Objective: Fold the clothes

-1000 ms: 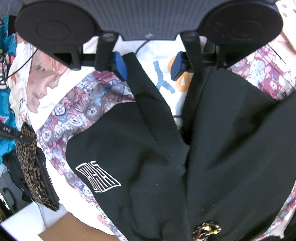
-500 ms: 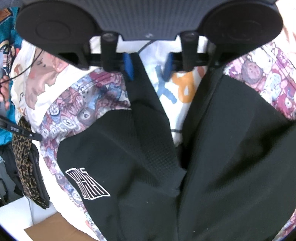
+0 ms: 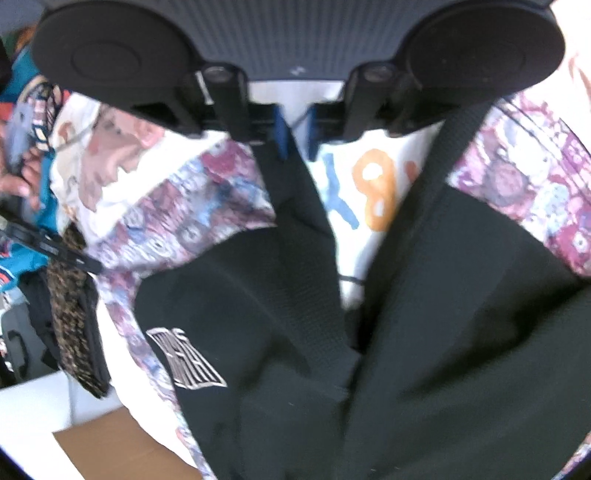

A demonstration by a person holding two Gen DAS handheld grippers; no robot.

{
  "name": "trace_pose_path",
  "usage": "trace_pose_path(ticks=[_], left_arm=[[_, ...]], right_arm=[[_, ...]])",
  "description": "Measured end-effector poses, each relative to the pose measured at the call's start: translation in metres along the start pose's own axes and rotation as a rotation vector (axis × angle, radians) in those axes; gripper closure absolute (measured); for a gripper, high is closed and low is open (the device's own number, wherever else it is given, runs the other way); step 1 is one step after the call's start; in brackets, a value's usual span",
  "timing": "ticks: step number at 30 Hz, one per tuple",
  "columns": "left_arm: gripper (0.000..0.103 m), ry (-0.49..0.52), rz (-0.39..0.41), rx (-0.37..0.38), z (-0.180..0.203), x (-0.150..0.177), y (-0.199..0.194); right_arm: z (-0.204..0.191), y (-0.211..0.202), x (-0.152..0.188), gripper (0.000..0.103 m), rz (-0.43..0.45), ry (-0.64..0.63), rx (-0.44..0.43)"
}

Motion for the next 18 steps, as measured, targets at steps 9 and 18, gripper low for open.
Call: trace_pose_path(ticks=[9,18], left_arm=[[0.099,-0.084,0.003,0.080,-0.011,-0.002,0.014],[0.102,-0.014,0.038,0.246,0.020,-0.003,-0.004]], right_arm=[[-0.006,-0.005,-0.001,0.099,0.005,-0.016,0.020],[-0.007,-0.025,-0.013,0.100,0.044,-0.032,0.052]])
Point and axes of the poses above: each gripper's, at about its wrist camera, not at the fingertips, and y roughly the way its jaws point, z to its right, x to its underside, the point moved 4 cm from there along y, roughly the way its jaws point, and after that the axes turned 12 degrees about y, right-handed, at the moved point
